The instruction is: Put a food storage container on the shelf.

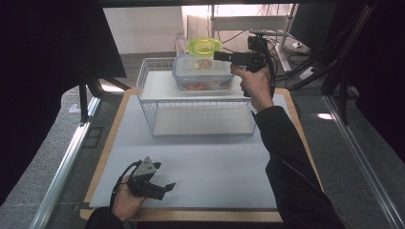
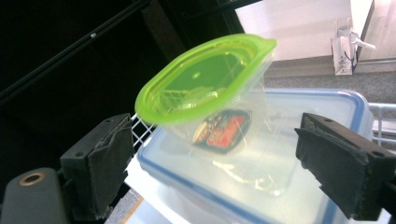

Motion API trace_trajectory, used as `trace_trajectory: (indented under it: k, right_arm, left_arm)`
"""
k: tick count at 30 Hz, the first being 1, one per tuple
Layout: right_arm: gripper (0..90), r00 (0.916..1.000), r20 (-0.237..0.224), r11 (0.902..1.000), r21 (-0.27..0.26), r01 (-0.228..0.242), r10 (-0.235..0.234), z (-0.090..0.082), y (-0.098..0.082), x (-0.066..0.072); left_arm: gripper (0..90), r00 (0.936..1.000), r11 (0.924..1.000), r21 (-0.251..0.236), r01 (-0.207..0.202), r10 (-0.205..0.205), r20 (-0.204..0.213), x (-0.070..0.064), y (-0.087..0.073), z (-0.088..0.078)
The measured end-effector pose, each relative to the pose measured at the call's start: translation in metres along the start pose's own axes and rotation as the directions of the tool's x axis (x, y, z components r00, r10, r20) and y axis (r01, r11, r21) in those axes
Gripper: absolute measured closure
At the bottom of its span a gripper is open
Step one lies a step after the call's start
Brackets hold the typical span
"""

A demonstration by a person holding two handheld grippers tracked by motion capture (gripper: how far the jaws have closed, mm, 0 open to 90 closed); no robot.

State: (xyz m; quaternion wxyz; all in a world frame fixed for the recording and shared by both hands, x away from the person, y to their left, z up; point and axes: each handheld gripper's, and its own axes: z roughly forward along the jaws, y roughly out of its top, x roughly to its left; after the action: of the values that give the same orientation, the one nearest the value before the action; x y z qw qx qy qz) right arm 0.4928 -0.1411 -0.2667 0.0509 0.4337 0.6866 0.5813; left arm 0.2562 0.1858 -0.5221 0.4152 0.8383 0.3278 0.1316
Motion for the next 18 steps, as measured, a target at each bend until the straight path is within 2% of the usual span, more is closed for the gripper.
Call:
trace_trajectory:
  k: [4,18]
  right_arm:
    - [10.2,0.9994,0.002,0.9993,0.008,0.035,-0.035,-0.009,-0.007,0.000]
    - [8.9,0.9943,0.002,0.9941,0.021,0.106,-0.106,-0.037,-0.034,0.001]
  left_arm:
    - [7.7,1.0000,1.0000,-0.002,-0.001,0.001,0.000,0.000,0.000,0.000]
    - [7.2,1.0000,1.0000,-0.006,-0.007,0.007,0.004,-0.001,0.000,0.000]
